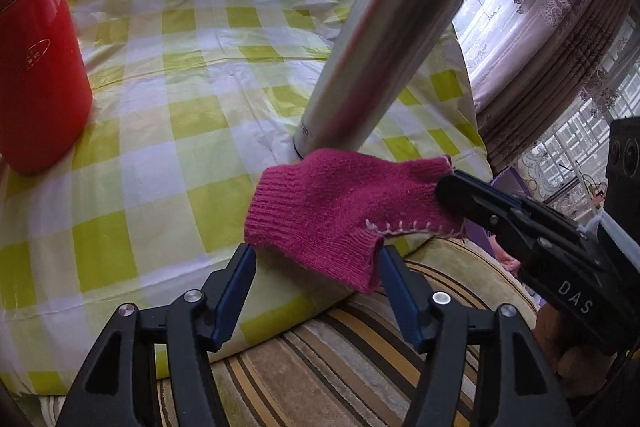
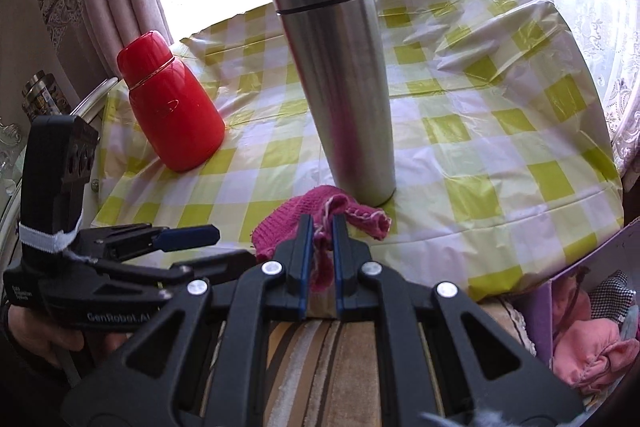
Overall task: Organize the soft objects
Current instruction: 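Grasp the magenta glove with the left tool while the right tool grips its cuff, then carry the magenta glove with both tools into the purple box, then open both tools to release the glove into the box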
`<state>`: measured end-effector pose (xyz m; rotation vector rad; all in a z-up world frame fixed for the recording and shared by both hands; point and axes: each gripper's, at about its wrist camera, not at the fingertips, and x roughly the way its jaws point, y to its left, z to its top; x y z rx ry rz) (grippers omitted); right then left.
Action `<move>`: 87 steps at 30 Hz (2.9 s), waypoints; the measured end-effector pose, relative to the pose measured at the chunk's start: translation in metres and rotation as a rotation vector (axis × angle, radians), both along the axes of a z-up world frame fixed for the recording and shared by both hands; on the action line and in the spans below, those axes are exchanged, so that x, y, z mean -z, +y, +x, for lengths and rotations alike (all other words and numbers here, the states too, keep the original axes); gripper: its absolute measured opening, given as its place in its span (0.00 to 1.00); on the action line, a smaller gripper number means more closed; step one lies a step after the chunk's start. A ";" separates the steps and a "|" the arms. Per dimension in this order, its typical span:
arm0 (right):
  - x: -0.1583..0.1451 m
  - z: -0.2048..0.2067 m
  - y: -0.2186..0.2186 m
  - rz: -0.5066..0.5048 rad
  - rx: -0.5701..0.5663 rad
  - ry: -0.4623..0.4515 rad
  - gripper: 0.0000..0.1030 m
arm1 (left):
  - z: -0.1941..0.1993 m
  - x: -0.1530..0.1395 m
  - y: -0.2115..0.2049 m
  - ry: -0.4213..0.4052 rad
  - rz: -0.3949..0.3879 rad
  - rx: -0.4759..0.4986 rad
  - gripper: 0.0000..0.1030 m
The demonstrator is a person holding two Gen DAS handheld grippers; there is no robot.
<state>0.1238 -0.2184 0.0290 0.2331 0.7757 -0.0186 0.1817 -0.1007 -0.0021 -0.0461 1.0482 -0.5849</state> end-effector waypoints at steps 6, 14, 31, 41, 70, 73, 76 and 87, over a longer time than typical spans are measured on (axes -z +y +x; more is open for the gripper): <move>-0.001 -0.005 -0.003 -0.012 0.002 0.012 0.11 | -0.002 0.010 -0.040 -0.035 0.171 0.084 0.44; -0.006 -0.026 -0.023 -0.017 0.054 0.027 0.11 | -0.021 -0.012 -0.068 -0.153 0.188 0.159 0.07; -0.041 -0.088 -0.086 -0.060 0.208 -0.014 0.11 | -0.055 -0.066 -0.138 -0.285 0.049 0.248 0.06; -0.055 -0.117 -0.112 -0.096 0.280 -0.031 0.11 | -0.073 -0.081 -0.177 -0.298 -0.004 0.313 0.06; -0.083 -0.204 -0.232 -0.173 0.564 -0.027 0.11 | -0.105 -0.099 -0.314 -0.267 -0.095 0.466 0.06; -0.083 -0.204 -0.244 -0.189 0.587 -0.023 0.11 | -0.100 -0.097 -0.327 -0.264 -0.084 0.458 0.08; -0.076 -0.198 -0.259 -0.215 0.610 0.020 0.16 | -0.091 -0.089 -0.339 -0.234 -0.066 0.442 0.10; -0.046 -0.227 -0.263 -0.182 0.695 0.138 0.77 | -0.117 -0.034 -0.282 0.076 -0.130 0.370 0.64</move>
